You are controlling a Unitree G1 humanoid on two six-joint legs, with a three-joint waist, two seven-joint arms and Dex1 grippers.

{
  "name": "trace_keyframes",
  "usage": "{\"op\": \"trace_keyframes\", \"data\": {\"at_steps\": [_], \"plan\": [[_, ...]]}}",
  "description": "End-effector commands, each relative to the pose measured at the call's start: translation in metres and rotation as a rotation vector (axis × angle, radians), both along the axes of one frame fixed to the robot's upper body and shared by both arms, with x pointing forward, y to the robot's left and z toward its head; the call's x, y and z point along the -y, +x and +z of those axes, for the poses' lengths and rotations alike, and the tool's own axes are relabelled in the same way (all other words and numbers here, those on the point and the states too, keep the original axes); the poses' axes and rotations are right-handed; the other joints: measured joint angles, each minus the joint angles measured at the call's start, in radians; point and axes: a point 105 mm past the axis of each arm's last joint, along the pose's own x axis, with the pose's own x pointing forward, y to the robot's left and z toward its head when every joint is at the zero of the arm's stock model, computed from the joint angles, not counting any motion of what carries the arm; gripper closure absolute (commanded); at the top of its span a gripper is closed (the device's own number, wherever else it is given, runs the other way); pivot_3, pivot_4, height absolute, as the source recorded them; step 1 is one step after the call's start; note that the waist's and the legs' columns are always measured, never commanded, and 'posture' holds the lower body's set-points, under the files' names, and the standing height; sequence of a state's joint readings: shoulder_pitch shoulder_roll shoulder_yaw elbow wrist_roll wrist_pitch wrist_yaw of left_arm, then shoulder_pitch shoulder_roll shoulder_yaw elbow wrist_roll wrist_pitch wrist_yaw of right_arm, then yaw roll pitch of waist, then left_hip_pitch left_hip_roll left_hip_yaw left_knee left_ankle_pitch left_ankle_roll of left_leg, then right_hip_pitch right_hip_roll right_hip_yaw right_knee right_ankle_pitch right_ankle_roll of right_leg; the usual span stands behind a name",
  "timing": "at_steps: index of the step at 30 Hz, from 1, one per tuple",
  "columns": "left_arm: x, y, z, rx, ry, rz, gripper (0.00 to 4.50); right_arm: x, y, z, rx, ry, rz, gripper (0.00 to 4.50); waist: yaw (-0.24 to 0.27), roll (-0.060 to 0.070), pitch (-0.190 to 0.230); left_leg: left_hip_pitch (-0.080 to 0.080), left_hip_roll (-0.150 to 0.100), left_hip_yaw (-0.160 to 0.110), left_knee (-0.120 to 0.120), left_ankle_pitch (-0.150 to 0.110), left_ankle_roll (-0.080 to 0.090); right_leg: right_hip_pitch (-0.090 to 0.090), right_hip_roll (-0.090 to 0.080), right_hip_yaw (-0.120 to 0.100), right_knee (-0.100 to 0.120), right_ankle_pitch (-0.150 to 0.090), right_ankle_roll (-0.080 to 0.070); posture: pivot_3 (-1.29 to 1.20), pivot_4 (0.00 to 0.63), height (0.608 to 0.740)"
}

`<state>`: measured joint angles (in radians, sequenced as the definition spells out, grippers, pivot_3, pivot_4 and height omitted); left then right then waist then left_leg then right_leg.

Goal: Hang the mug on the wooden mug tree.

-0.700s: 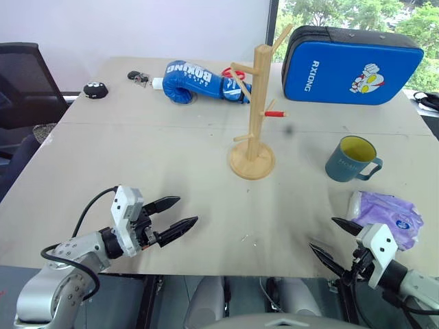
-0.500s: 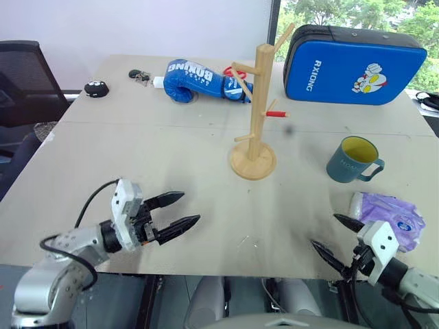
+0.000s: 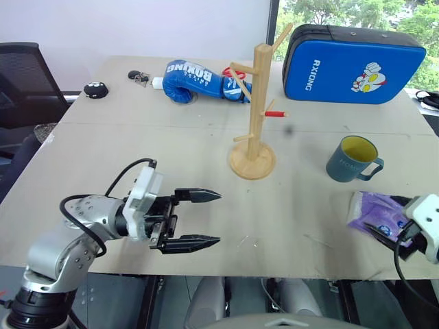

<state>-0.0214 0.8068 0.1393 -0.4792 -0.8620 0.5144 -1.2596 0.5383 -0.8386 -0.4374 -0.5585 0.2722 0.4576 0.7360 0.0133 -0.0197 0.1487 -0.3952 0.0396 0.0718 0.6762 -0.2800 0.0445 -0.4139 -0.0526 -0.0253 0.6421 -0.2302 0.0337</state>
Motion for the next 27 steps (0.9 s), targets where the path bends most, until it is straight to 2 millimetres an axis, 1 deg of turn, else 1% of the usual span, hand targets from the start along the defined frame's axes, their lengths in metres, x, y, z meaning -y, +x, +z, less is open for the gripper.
{"op": "trace_keyframes", "data": {"at_steps": [1,3,6,8,9,11,12,13,14,17,18,19,21,22,24,26,27], "plan": [[0.003,-0.002,0.003,0.022,-0.003,-0.014,0.00,0.008,0.000,-0.021,-0.084,-0.011,-0.007,0.03,-0.002,0.000,0.000,0.000,0.000,0.000,0.000,0.000,0.000,0.000,0.000,0.000,0.000,0.000,0.000,0.00,0.150,0.740],[0.003,-0.003,0.005,0.022,-0.006,-0.020,0.00,0.014,0.002,-0.025,-0.095,-0.013,-0.028,0.03,-0.003,-0.001,0.000,0.001,0.000,0.001,0.000,0.000,0.000,0.000,0.000,0.001,0.000,0.000,0.001,0.00,0.150,0.740],[0.003,-0.005,0.006,0.024,-0.006,-0.027,0.00,0.019,0.006,-0.023,-0.084,-0.018,-0.037,0.83,0.000,-0.003,-0.001,0.002,0.000,0.000,0.000,0.000,0.000,0.001,0.001,0.002,0.000,-0.001,0.002,0.00,0.150,0.740],[0.004,-0.006,0.007,0.022,-0.009,-0.033,0.00,0.021,0.007,-0.020,-0.070,-0.025,-0.049,1.87,0.002,-0.004,-0.002,0.002,0.000,0.000,0.001,0.000,0.000,0.001,0.001,0.002,0.000,-0.001,0.002,0.00,0.150,0.740],[0.005,-0.006,0.006,0.023,-0.009,-0.034,0.00,0.022,0.008,-0.019,-0.063,-0.025,-0.060,2.30,0.002,-0.005,-0.002,0.002,0.000,0.000,0.001,0.000,0.000,0.002,0.001,0.003,0.000,-0.001,0.002,0.00,0.150,0.740],[0.007,-0.006,0.005,0.025,-0.012,-0.033,0.00,0.025,0.009,-0.015,-0.042,-0.018,-0.086,3.36,0.001,-0.005,-0.002,0.002,0.000,-0.001,0.001,0.000,0.000,0.002,0.001,0.003,0.000,-0.001,0.002,0.00,0.150,0.740],[0.008,-0.006,0.006,0.026,-0.018,-0.029,0.00,0.028,0.010,-0.012,-0.028,-0.011,-0.113,3.78,0.001,-0.005,-0.002,0.002,0.000,-0.001,0.001,0.000,0.000,0.001,0.001,0.003,0.000,-0.001,0.002,0.00,0.150,0.740],[0.008,-0.005,0.006,0.029,-0.024,-0.023,0.00,0.032,0.009,-0.008,-0.020,-0.010,-0.136,4.30,0.001,-0.005,-0.002,0.001,0.000,-0.001,0.001,0.000,0.000,0.002,0.001,0.003,0.000,-0.001,0.002,0.00,0.150,0.740],[0.009,-0.004,0.007,0.034,-0.032,-0.015,0.00,0.039,0.007,-0.002,-0.011,-0.019,-0.165,4.42,0.002,-0.004,-0.002,0.001,0.000,0.000,0.001,0.000,0.000,0.001,0.001,0.003,0.000,-0.001,0.002,0.00,0.150,0.740],[0.011,-0.001,0.008,0.049,-0.043,0.006,0.00,0.060,0.004,0.015,0.002,-0.028,-0.237,4.42,0.005,-0.003,-0.002,0.001,-0.001,0.000,0.001,0.000,0.000,0.001,0.000,0.004,0.000,0.000,0.001,0.00,0.150,0.740],[0.012,-0.001,0.008,0.053,-0.045,0.010,0.00,0.066,0.005,0.020,0.007,-0.045,-0.245,4.42,0.004,-0.003,-0.002,0.000,-0.001,0.000,0.001,0.000,0.001,0.001,0.000,0.004,0.000,0.000,0.001,0.00,0.150,0.740],[0.013,0.000,0.009,0.056,-0.051,0.017,0.00,0.076,0.012,0.026,0.025,-0.070,-0.279,4.42,0.003,-0.003,-0.002,0.001,-0.001,0.000,0.001,0.000,0.001,0.001,0.000,0.004,0.000,0.000,0.001,0.00,0.150,0.740],[0.014,0.001,0.010,0.066,-0.055,0.029,0.00,0.096,0.037,0.037,0.077,-0.141,-0.335,4.42,-0.012,-0.003,-0.001,0.002,-0.001,0.001,0.001,0.000,0.001,0.001,0.001,0.006,0.000,0.000,0.001,0.00,0.150,0.740],[0.015,0.002,0.010,0.070,-0.055,0.034,0.00,0.102,0.045,0.041,0.093,-0.163,-0.348,4.42,-0.015,-0.002,-0.001,0.003,-0.001,0.004,0.001,0.000,0.001,0.001,0.002,0.009,0.000,0.000,0.003,0.00,0.150,0.740],[0.017,0.004,0.012,0.089,-0.063,0.052,0.00,0.108,0.074,0.041,0.115,-0.151,-0.365,4.42,-0.028,-0.004,0.000,0.005,-0.001,0.005,0.001,0.000,0.001,0.002,0.004,0.012,0.001,0.000,0.003,0.00,0.150,0.740],[0.019,0.006,0.014,0.097,-0.074,0.065,0.00,0.108,0.100,0.036,0.119,-0.131,-0.360,4.42,-0.029,-0.004,0.001,0.007,-0.001,0.006,0.001,0.000,0.001,0.004,0.006,0.014,0.001,0.001,0.002,0.00,0.150,0.740],[0.020,0.007,0.014,0.102,-0.075,0.069,0.00,0.108,0.112,0.032,0.116,-0.131,-0.350,4.09,-0.030,-0.004,0.001,0.009,-0.001,0.005,0.001,0.000,0.001,0.005,0.008,0.015,0.001,0.001,0.002,0.00,0.150,0.740]]}}
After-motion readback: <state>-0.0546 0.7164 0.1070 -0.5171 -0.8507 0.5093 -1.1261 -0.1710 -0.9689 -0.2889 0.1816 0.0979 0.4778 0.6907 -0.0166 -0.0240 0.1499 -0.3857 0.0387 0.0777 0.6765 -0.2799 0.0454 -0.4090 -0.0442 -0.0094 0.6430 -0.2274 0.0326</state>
